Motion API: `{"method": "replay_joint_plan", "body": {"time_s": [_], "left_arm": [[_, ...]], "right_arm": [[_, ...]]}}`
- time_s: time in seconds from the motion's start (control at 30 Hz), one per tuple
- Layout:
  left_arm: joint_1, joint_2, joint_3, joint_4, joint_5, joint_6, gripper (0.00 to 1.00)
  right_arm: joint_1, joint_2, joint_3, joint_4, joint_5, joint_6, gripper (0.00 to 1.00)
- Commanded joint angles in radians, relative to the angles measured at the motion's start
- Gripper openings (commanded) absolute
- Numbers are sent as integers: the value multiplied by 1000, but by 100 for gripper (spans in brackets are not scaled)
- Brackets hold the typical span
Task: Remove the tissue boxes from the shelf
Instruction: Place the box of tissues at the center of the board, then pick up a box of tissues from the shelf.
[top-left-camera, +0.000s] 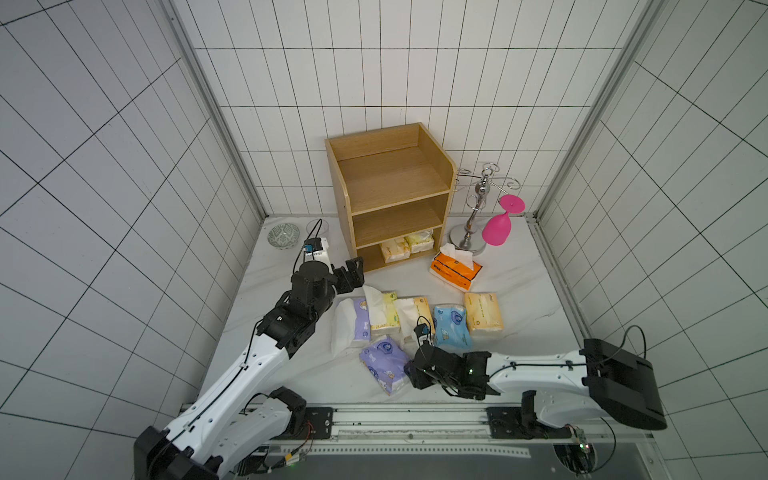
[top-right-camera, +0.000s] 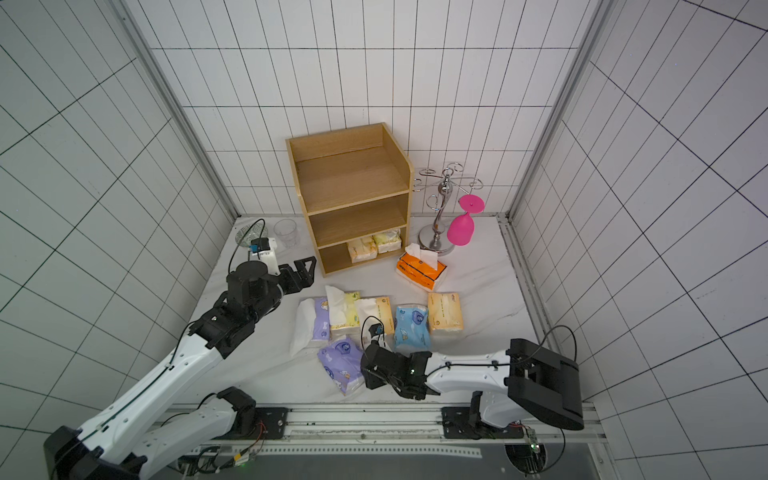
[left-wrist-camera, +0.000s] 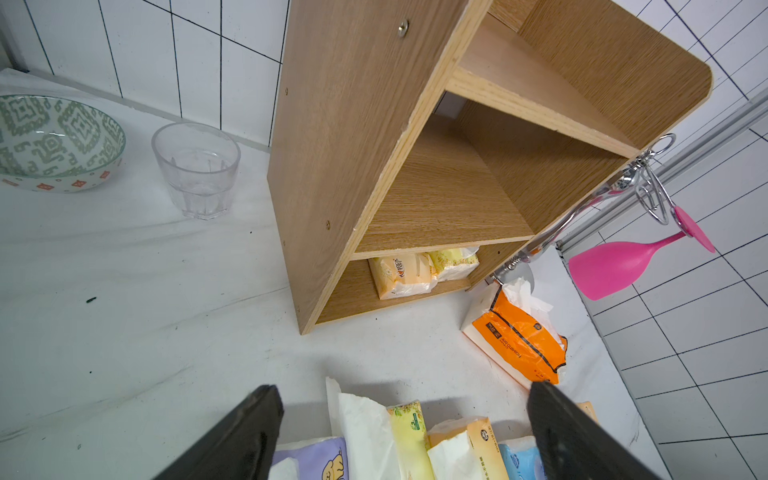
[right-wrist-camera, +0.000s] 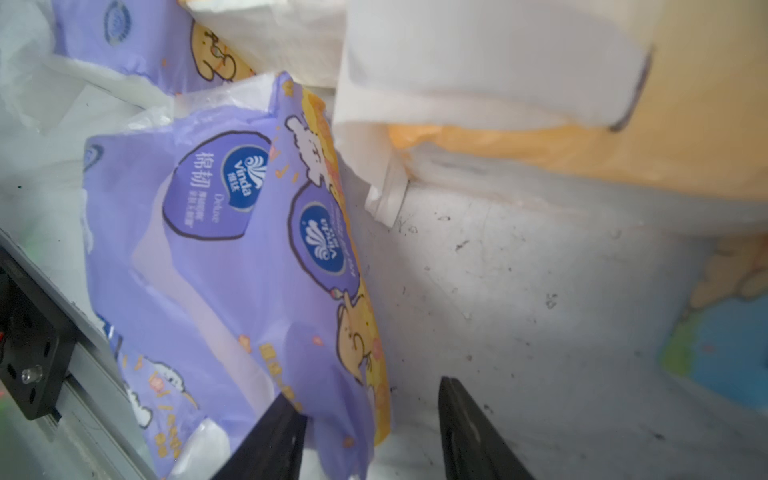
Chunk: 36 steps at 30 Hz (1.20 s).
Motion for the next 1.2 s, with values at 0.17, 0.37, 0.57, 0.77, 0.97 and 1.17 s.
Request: {"method": "replay_joint_plan", "body": {"time_s": [0.17, 0.37, 0.57, 0.77, 0.97, 1.17], "left_arm": [[11, 47, 11, 54, -40, 35, 98], [107, 150, 23, 176, 92, 17, 98], [147, 300, 118, 228, 143, 51, 98], [173, 401, 165, 280, 186, 77, 98], [202, 457, 165, 321, 231, 88, 98], [228, 497, 160, 348, 269, 102, 98]], "right_arm": [[-14, -295, 85, -262, 138, -78, 62], [-295, -496, 111, -301, 5, -167, 62], [-649, -304, 211, -61, -380, -171, 60], [-759, 119, 401, 164, -522, -91, 60], [-771, 424, 558, 298, -480, -29, 60], [-770, 597, 629, 429, -385, 55, 63]]}}
